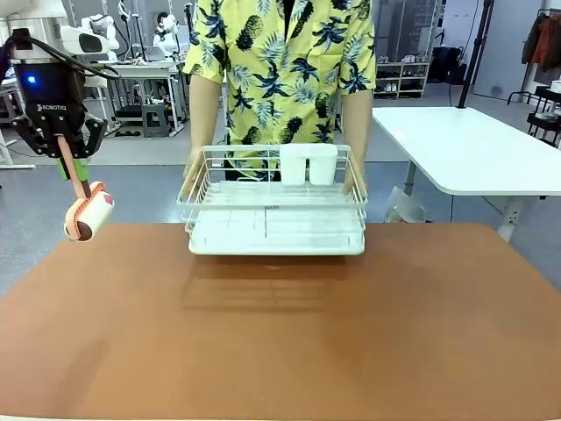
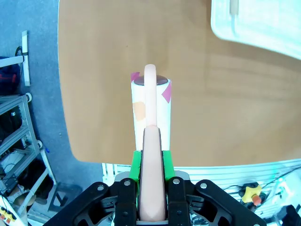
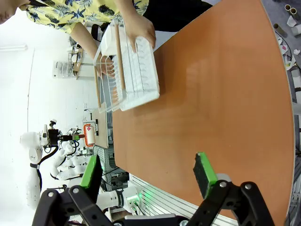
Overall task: Clean the table.
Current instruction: Place the Lint Roller down when the Dish drying rack is positioned in the middle of the table.
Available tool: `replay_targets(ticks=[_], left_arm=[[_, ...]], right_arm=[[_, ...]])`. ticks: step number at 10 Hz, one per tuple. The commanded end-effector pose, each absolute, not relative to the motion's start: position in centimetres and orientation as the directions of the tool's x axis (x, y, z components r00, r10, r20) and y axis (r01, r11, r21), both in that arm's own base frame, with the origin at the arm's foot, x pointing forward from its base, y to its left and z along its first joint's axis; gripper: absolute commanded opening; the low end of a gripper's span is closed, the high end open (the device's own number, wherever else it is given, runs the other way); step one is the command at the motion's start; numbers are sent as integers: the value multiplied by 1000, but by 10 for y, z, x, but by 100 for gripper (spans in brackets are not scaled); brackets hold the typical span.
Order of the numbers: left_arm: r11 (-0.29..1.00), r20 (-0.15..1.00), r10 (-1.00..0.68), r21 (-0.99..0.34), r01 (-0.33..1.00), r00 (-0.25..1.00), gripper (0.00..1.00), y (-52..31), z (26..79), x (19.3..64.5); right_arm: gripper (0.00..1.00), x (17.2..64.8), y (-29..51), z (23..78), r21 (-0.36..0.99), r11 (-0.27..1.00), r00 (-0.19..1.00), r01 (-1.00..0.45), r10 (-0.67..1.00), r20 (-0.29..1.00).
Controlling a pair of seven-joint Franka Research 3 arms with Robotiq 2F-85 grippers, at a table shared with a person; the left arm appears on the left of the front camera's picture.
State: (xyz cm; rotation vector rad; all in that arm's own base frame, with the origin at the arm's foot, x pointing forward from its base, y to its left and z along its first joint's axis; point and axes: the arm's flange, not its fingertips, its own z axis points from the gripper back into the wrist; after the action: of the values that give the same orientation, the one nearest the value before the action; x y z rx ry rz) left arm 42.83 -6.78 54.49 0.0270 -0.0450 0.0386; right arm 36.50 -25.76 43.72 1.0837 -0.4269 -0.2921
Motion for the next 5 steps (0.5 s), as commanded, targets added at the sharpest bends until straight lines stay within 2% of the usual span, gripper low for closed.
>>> replay_targets(ticks=[1,5], left_arm=[[999,36,41,25,-42,998,21,-66,551,428],[999,36,41,25,-42,998,21,-66,551,428]], right_arm=[[100,365,-257,439,902,431,878,-1,-432,207],[100,365,-257,439,902,431,878,-1,-432,207]])
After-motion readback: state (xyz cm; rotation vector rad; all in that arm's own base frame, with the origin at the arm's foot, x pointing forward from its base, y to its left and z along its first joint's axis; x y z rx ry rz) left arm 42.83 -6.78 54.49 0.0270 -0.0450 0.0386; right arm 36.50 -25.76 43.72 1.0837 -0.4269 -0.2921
